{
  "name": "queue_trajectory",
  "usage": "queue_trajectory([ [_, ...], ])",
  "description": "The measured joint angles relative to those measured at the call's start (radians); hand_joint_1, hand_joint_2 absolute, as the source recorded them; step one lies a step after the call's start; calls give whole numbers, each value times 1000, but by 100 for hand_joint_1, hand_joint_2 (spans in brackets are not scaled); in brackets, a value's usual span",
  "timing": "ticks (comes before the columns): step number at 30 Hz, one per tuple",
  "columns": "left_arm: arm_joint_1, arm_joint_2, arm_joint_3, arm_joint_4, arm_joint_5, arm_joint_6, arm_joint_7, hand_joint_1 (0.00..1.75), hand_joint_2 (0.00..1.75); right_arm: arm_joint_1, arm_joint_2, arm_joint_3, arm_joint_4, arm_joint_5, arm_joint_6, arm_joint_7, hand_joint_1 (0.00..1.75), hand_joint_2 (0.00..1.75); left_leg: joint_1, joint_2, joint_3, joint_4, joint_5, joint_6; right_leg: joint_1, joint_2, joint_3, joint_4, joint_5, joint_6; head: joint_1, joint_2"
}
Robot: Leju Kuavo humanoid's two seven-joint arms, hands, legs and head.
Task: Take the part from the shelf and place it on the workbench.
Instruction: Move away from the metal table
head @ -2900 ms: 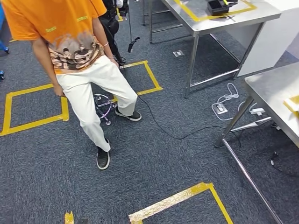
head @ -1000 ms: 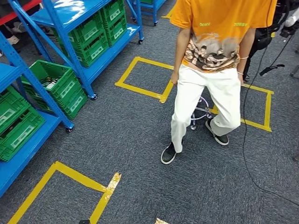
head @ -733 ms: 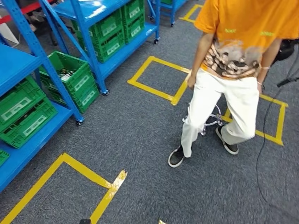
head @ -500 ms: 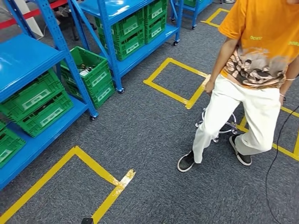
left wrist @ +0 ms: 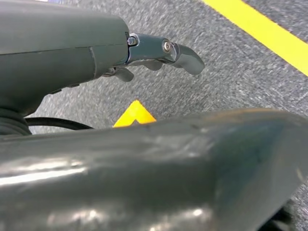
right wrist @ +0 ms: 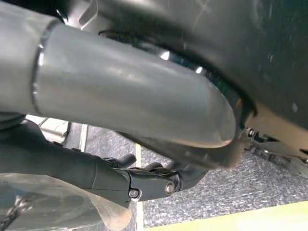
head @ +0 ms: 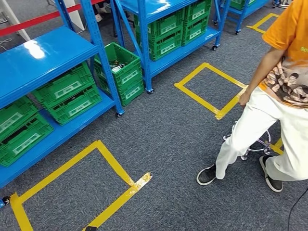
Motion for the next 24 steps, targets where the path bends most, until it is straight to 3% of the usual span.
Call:
queue_trajectory([
  [2,-2,0,0,0,-1,-2,2,0,0,1,0,0,0,6,4,2,0,0,-9,43,64,-124,45,7,4,-22,5,1,-10,10,0,0],
  [3,-3,-1,0,0,-2,-2,4,0,0,2,0,0,0,10,7,3,0,0,-14,58,80,-158,49,11,6,-32,7,1,-15,15,0,0],
  [4,-4,-1,0,0,-3,-3,5,0,0,2,0,0,0,14,10,5,0,0,-19,64,85,-170,44,15,8,-43,7,-1,-19,20,0,0],
  [6,-2,0,0,0,-6,-3,7,0,0,-1,0,0,0,19,14,9,0,0,-18,45,86,-178,45,26,7,-59,18,-5,-24,28,2,0],
  [8,-1,1,0,0,-5,-3,9,0,0,-2,-1,0,-1,19,15,8,0,0,-12,22,90,-188,51,39,4,-21,10,27,-50,36,6,0],
  [10,-4,1,0,0,-3,-5,13,0,0,-2,-2,0,-2,17,20,6,0,0,-9,0,91,-192,53,46,2,40,-46,140,-105,39,12,0],
  [12,-6,2,0,0,-2,-7,17,0,0,-8,-2,0,-2,15,25,6,0,0,-9,-24,92,-192,52,49,2,60,-113,258,-138,41,13,0],
  [13,-6,2,0,0,-1,-9,18,0,0,-11,-2,0,-2,14,26,6,0,0,-9,-38,93,-192,52,49,2,63,-128,274,-128,41,13,0],
  [14,-7,3,0,0,0,-11,18,0,0,-14,-2,0,-2,14,27,7,0,0,-9,-53,95,-191,51,48,2,66,-124,250,-97,41,13,0],
  [15,-7,3,0,0,1,-12,17,0,0,-15,-2,0,-2,14,28,8,0,0,-8,-69,97,-190,50,46,0,75,-105,194,-53,41,13,0],
  [17,-9,3,0,0,2,-16,9,0,0,-13,-2,0,-1,14,29,9,0,0,-7,-99,97,-185,47,39,-7,122,-59,74,7,41,13,0],
  [19,-12,2,0,0,3,-14,0,0,0,-12,-1,0,0,17,30,8,0,0,-6,-122,88,-182,49,27,-10,158,-34,22,12,37,12,0],
  [21,-10,1,0,0,3,-7,-2,0,0,-13,-1,0,0,19,31,7,0,0,-2,-142,80,-181,53,14,-8,145,-26,14,10,26,11,0],
  [22,-8,1,0,0,3,-4,-2,0,0,-13,0,0,0,19,30,7,0,0,-3,-131,78,-176,50,9,-8,133,-23,11,12,19,11,0],
  [24,-7,1,0,0,4,-2,-2,0,0,-12,1,0,0,19,30,7,0,0,-6,-75,51,-117,16,1,-8,102,-16,5,14,6,5,0],
])
